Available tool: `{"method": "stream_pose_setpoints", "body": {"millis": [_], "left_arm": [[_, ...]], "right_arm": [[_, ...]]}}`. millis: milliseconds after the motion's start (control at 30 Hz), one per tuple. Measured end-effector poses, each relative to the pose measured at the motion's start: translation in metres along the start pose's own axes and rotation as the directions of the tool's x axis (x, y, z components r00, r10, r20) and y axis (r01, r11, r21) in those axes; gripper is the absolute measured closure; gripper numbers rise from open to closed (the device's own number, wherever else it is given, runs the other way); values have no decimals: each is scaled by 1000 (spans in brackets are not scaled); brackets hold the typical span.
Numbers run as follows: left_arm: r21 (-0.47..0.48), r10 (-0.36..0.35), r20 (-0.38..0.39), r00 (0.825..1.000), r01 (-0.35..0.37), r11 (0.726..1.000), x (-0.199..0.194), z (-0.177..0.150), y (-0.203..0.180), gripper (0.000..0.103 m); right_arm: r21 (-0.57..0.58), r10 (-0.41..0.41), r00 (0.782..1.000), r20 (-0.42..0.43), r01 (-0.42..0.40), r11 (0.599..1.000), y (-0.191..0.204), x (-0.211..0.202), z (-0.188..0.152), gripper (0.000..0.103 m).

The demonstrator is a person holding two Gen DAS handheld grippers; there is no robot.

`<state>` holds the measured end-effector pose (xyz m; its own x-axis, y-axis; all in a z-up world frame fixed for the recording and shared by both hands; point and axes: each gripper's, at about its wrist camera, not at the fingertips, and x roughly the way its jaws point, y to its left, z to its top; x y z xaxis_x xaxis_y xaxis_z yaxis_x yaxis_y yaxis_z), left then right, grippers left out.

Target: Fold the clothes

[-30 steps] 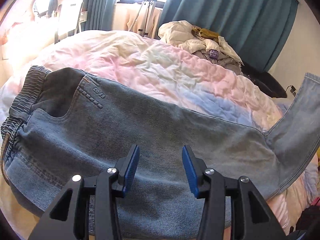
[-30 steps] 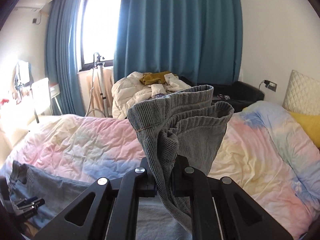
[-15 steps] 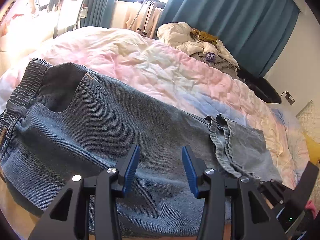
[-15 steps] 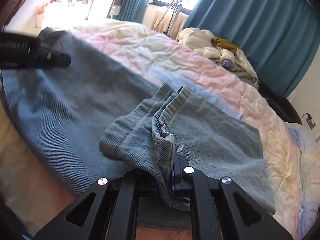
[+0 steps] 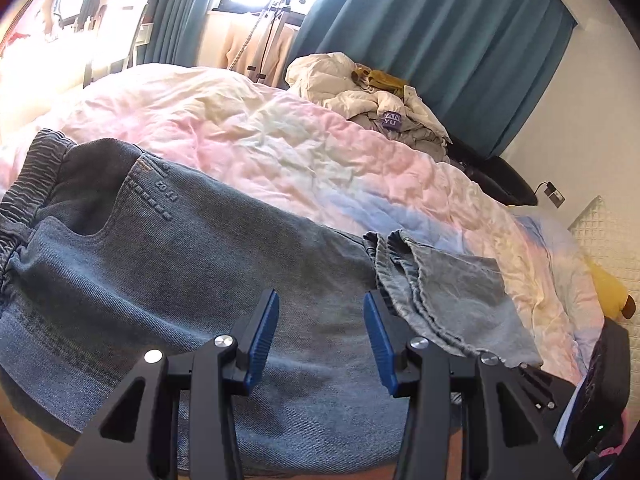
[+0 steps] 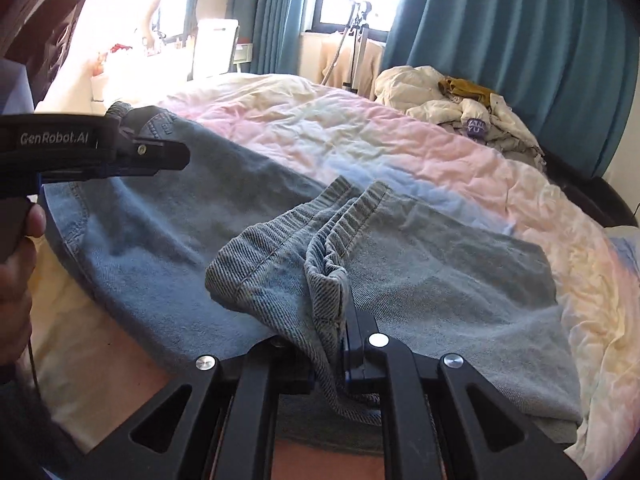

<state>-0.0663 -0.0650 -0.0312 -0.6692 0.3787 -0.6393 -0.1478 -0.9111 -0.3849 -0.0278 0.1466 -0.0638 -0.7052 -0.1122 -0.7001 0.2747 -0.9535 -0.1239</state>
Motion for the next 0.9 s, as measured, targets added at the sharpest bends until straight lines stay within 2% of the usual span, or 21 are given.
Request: {"method": "stream_pose_setpoints", "body": {"millis": [167,233,333,433,467,533,700,800,900], "left_arm": [[-3,-64,9,998,64,998,-1,-3,-2,58],[7,-85,7,996,85,996,-1,-5,-6,58],[24,-107,-2,994,107,994,1,-7,-11,58],[36,-116,-11,993,117,993,2,-10,-14,58],[38,-122,-11,992,123,992,1,-11,-15,58],[43,-143,-8,990,144,989,-1,-11,-17,58],[82,-227,3,974,226,971,-9,-14,-29,58],[102,-269,-12,963,269,958,-9,-18,-39,58],[134,-300,-52,953,304,943,-4,-24,-51,58]], "right_arm": [[87,74,994,-74,-67,994,-5,22,-9,90],[82,83,994,-65,-77,994,-2,17,-9,81],[100,107,993,-52,-102,990,-2,10,-9,77],[116,170,984,-61,-162,980,-1,3,-9,57],[117,191,979,-64,-183,976,0,0,-10,55],[97,193,980,-39,-189,977,2,-13,-8,54],[246,288,955,70,-296,923,-34,-47,-1,54],[340,255,960,118,-280,898,-60,-51,0,54],[402,192,981,12,-180,898,-72,-27,-4,54]]}}
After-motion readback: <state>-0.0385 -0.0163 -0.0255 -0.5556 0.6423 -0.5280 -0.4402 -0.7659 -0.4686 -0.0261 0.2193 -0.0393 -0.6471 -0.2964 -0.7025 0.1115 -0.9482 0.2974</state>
